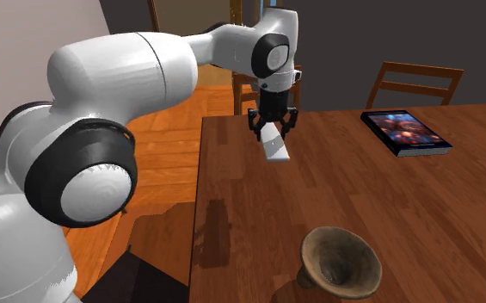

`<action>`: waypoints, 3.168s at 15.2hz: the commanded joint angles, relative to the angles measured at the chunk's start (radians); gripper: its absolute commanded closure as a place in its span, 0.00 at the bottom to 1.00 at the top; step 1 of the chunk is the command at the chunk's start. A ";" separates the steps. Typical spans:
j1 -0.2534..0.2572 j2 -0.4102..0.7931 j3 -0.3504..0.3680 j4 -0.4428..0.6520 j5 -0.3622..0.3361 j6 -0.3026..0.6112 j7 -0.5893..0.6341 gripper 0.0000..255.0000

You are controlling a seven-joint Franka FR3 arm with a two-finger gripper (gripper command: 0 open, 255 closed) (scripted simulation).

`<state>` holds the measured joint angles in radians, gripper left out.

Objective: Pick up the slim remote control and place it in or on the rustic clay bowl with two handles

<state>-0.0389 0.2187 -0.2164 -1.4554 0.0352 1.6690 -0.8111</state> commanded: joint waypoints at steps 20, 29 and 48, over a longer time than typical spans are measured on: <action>-0.209 -0.288 -0.202 -0.356 -0.074 0.083 -0.405 1.00; -0.280 -0.289 -0.286 -0.393 -0.079 0.124 -0.559 1.00; -0.283 -0.274 -0.291 -0.522 -0.074 0.267 -0.562 1.00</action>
<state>-0.3219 -0.0571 -0.5069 -1.9751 -0.0380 1.9357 -1.3733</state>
